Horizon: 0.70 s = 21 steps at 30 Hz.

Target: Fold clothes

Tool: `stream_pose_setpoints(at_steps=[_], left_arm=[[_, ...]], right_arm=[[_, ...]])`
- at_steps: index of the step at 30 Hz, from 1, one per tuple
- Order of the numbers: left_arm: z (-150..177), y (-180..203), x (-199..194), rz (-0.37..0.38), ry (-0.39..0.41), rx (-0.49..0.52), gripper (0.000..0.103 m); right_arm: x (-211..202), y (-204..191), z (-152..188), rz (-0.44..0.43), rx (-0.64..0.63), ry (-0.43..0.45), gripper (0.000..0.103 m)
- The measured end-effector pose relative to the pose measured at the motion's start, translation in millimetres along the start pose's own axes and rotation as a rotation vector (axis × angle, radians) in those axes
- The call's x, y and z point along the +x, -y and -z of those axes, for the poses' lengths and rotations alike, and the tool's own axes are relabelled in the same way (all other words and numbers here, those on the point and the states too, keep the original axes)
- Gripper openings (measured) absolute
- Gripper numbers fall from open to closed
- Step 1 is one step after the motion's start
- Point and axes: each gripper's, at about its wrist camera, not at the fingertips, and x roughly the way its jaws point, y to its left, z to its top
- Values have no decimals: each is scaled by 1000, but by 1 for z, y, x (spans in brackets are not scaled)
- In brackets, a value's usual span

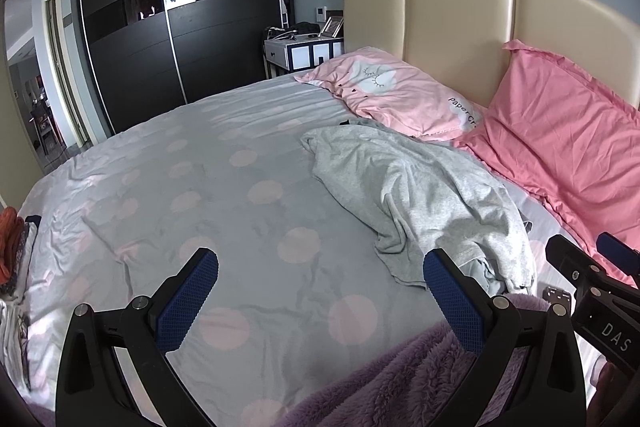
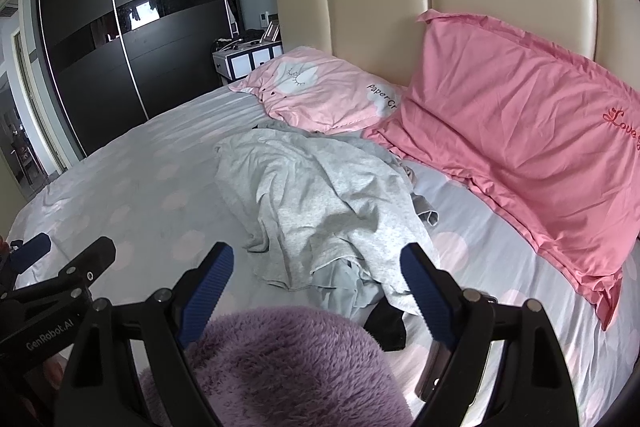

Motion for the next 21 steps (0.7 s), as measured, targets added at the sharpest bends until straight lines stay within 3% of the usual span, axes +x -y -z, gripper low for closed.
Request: stream_pose_setpoints(at_steps=[16, 21], left_arm=[[0, -2, 5, 33, -27, 4, 103], [-6, -4, 16, 64, -47, 20, 103]], right_arm=[[2, -2, 0, -7, -7, -2, 86], [7, 6, -6, -58, 1, 2, 86]])
